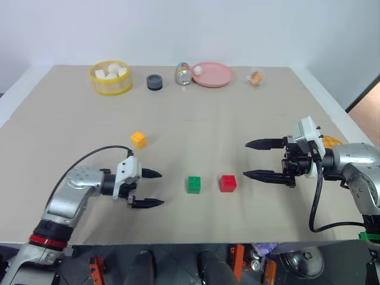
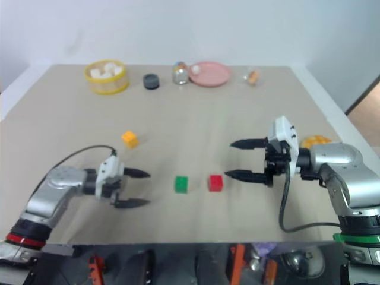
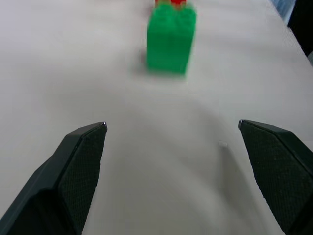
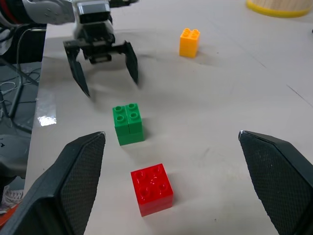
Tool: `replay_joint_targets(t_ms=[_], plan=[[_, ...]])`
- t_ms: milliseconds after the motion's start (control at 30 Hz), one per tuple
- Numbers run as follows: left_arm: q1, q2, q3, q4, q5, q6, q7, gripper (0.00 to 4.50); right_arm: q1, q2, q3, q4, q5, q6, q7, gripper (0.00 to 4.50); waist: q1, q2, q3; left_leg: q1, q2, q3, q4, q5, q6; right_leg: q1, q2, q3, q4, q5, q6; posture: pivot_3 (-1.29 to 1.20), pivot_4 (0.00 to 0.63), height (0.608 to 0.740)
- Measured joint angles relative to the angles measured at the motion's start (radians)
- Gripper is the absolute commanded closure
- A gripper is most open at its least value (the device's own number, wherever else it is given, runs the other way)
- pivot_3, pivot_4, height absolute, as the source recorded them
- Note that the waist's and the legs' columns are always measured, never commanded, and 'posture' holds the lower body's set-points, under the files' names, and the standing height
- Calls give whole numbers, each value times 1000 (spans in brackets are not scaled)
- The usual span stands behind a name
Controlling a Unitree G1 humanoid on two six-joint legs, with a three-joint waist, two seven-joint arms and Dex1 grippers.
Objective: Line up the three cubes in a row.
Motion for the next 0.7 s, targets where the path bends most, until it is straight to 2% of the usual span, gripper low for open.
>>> replay_joint_targets(t_ms=[133,300,467,700], plan=[[52,30,93,-45,-14,34,85,35,-27,8,2,11,0,-2,-4,0,0,0,0,0,0,1,1,0,0,0,-1,0,0,0,0,0,150,740],[73,-22,195,-93,-3,118,350,35,-84,66,11,8,10,20,-44,0,-2,0,0,1,0,1,0,0,0,0,0,0,0,1,0,0,150,740],[156,-69,211,-101,32,174,519,35,-125,116,51,7,6,22,-66,0,-3,0,0,0,0,1,-1,0,0,-1,0,0,0,0,0,0,150,740],[178,-97,214,-131,31,214,606,35,-149,126,68,22,-4,14,-62,0,0,-1,0,1,0,1,-1,0,0,0,0,0,0,0,-1,0,150,740]])
